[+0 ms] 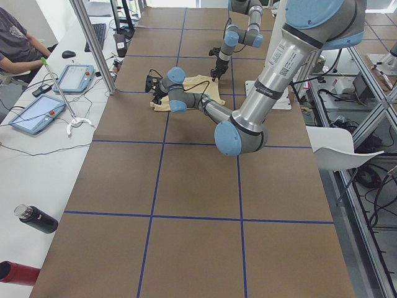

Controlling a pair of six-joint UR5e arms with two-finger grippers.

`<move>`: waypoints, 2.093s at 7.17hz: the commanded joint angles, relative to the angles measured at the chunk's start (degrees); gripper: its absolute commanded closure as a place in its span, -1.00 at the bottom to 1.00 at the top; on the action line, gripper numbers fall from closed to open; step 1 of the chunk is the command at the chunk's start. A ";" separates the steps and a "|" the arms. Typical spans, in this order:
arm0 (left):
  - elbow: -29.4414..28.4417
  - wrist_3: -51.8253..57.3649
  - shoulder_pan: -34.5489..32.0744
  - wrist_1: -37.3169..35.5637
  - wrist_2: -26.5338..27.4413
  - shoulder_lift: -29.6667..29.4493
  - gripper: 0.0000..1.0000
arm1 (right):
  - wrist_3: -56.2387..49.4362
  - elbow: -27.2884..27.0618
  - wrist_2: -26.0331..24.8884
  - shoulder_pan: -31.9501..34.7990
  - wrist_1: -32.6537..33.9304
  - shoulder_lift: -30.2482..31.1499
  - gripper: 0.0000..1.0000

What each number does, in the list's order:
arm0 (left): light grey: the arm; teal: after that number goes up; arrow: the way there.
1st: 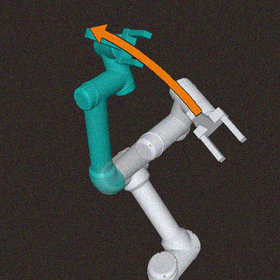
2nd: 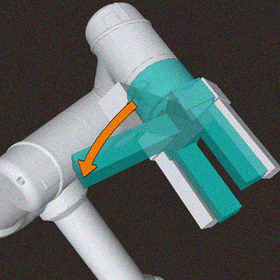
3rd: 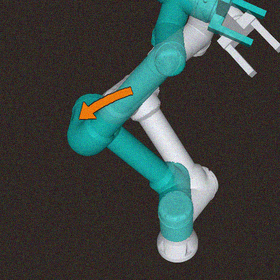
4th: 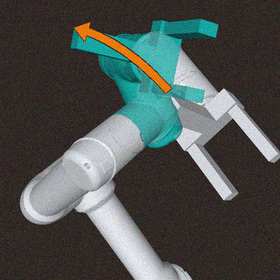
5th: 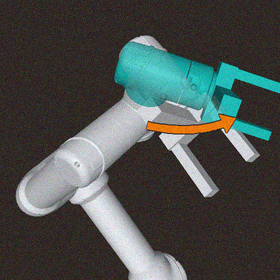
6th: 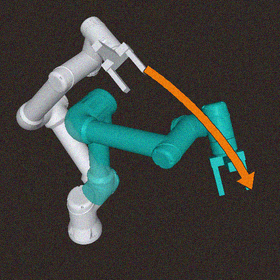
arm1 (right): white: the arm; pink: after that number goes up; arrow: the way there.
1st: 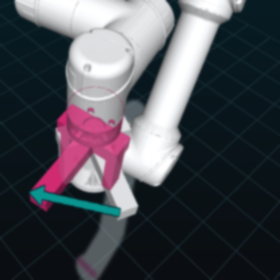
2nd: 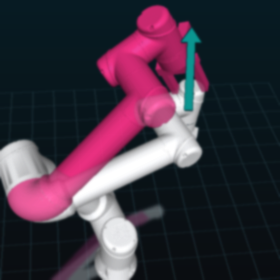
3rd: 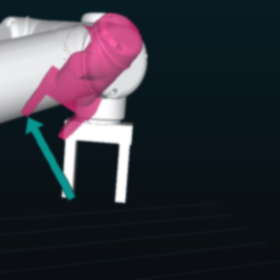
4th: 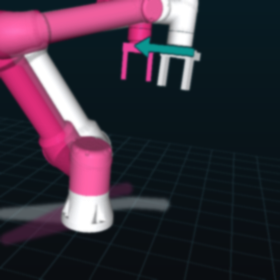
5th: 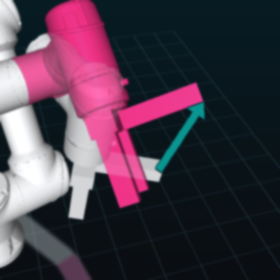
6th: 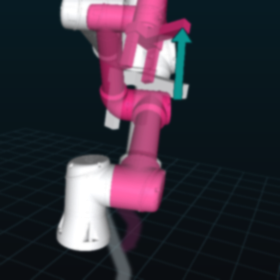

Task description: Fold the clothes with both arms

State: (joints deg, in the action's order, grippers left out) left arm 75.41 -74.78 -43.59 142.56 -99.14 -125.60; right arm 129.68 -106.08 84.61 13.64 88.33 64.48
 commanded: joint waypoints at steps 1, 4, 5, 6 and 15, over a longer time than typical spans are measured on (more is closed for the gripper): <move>0.00 -0.01 0.00 0.00 0.00 0.01 0.13 | -0.04 -0.35 0.03 0.16 0.00 -0.14 1.00; 1.22 -10.31 0.70 0.17 -0.53 0.53 0.13 | 0.65 -2.20 0.03 -0.36 0.09 0.30 1.00; 6.80 -16.38 2.97 0.26 -0.53 5.14 0.13 | 0.92 -2.98 0.03 -0.80 0.17 0.47 1.00; 15.82 -21.75 6.56 0.09 -0.27 11.37 0.13 | 1.10 -5.17 0.12 -2.28 0.70 1.17 1.00; 32.35 -42.11 35.94 -14.41 19.68 21.45 0.14 | 1.10 -7.91 0.12 -4.67 0.88 3.81 1.00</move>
State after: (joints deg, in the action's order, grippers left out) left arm 108.22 -116.84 -8.24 128.68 -79.62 -103.54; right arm 130.78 -113.94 84.73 9.00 89.21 68.43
